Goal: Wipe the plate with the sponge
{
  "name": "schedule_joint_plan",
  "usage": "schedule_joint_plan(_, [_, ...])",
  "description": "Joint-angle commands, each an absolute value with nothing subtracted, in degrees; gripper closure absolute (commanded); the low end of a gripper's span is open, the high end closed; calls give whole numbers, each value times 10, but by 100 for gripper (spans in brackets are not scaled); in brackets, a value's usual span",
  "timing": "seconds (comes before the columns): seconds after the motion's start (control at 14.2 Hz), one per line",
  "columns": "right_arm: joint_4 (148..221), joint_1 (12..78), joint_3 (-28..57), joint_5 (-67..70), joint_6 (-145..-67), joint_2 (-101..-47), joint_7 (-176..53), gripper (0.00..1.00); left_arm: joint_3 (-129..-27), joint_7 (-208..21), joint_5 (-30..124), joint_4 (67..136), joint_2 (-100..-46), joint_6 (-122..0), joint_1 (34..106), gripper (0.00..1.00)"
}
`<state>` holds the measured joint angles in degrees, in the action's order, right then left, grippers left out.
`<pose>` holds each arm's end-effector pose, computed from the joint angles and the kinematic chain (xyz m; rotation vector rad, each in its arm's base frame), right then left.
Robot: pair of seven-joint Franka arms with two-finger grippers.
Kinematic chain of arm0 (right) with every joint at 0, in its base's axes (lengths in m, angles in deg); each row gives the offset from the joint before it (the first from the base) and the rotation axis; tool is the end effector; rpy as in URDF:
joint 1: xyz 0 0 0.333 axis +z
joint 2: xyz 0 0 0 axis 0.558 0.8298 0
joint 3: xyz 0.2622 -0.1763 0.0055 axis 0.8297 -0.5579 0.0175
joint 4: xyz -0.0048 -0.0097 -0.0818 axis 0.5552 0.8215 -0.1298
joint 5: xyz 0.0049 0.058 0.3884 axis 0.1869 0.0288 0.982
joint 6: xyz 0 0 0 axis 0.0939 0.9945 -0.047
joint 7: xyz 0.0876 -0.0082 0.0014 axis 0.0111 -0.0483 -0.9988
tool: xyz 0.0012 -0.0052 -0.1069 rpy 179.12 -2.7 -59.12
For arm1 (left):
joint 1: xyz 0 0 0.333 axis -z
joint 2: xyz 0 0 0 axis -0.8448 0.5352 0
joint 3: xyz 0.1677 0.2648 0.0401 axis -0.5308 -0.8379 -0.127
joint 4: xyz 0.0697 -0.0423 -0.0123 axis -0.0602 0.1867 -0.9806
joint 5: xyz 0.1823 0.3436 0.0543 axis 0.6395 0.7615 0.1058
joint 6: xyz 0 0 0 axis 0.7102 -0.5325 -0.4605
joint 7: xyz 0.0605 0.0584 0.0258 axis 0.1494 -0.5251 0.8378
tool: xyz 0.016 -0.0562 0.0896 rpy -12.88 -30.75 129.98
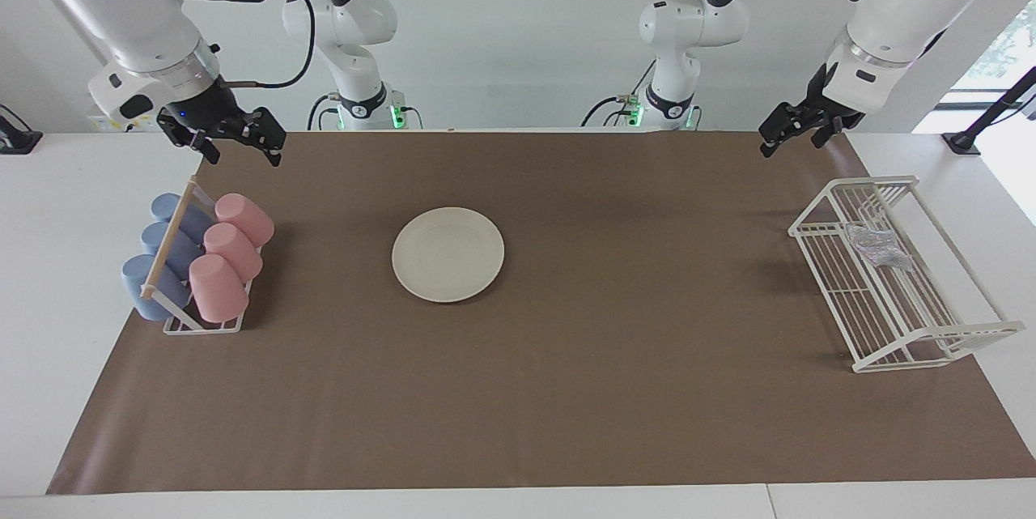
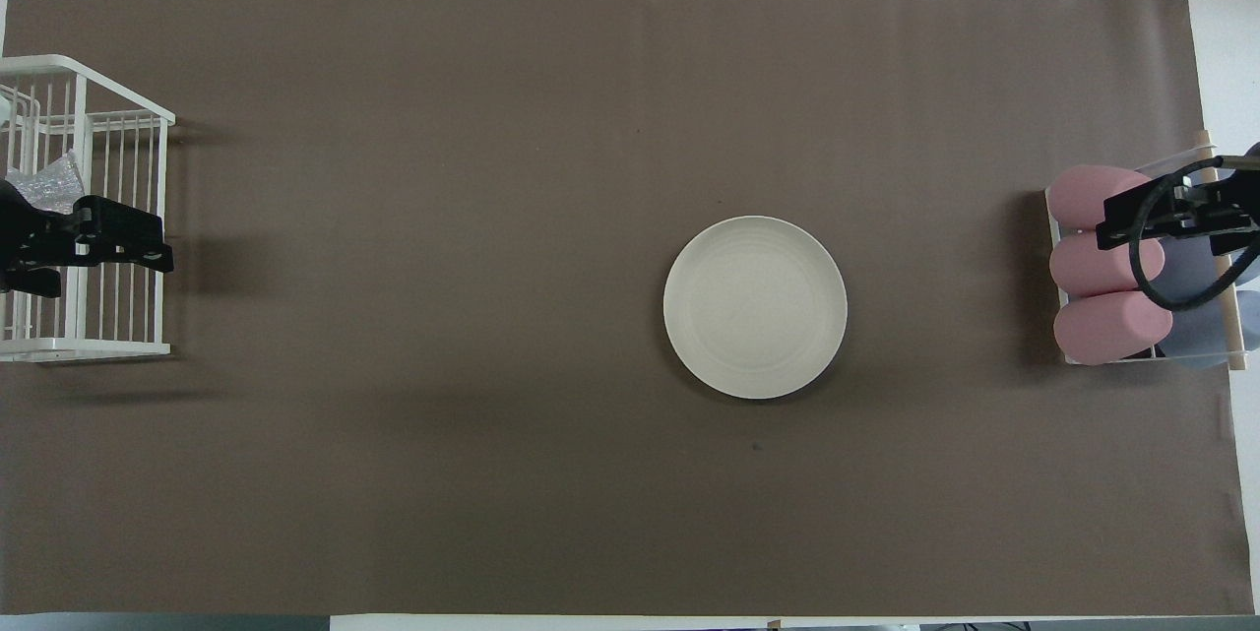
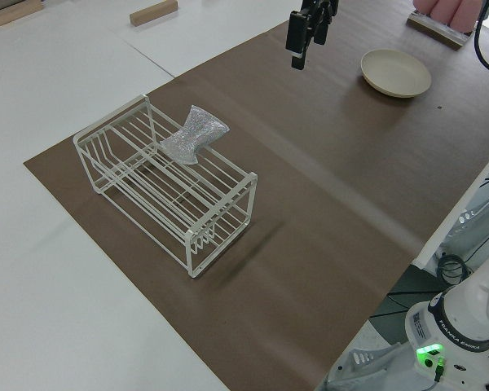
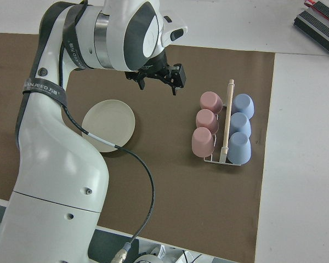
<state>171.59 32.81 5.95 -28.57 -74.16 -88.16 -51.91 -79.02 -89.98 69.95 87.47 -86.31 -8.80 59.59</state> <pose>0.5493 -0.0244 0.6054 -3.1287 0.1221 0.1585 0.5246 -0.0438 0.6110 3.1113 0.2083 -0.1485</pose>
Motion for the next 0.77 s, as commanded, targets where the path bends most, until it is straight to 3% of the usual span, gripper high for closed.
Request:
schedule_joint_plan(0.0, [1726, 327, 62, -280, -744, -891, -506, 0, -790, -893, 691, 890, -876, -93, 592, 0])
schedule_joint_plan(0.7, [1729, 343, 69, -279, -749, -892, -423, 0, -789, -896, 696, 889, -876, -105, 595, 0])
